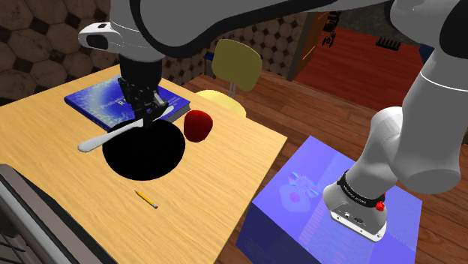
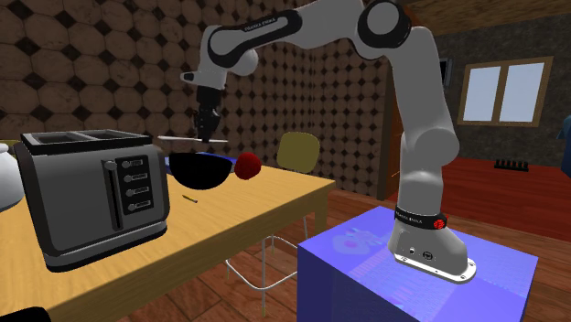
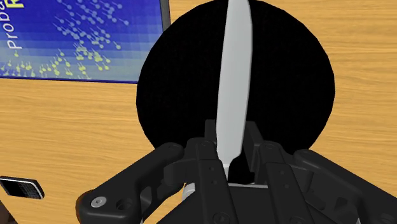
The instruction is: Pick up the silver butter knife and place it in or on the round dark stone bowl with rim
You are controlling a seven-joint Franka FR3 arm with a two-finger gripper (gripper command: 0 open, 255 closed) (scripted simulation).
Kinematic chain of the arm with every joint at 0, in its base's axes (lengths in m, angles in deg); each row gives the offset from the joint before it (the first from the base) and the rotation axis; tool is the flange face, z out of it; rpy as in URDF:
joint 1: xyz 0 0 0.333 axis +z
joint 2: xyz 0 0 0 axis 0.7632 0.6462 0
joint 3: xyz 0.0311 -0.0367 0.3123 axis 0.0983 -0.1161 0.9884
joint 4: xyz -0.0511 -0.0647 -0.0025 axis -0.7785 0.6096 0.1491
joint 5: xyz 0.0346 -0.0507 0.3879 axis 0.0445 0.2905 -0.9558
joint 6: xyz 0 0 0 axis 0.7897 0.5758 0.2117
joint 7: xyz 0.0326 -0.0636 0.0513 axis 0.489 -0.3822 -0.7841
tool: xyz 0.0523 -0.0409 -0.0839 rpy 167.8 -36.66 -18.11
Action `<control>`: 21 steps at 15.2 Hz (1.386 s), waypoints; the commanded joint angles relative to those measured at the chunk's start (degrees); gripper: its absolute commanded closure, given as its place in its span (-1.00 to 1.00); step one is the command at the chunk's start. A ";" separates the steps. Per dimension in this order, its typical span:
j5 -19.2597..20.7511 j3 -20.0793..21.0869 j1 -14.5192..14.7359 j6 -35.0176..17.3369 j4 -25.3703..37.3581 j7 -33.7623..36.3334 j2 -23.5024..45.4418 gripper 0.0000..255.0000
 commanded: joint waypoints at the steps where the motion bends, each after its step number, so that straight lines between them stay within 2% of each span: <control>1: 0.01 0.01 0.01 1.48 0.95 0.14 -0.51 1.00; 9: 0.13 -0.07 -0.13 7.99 7.10 0.46 -0.87 1.00; 21: -0.12 -0.05 -0.13 -1.00 -1.27 -0.30 -0.22 1.00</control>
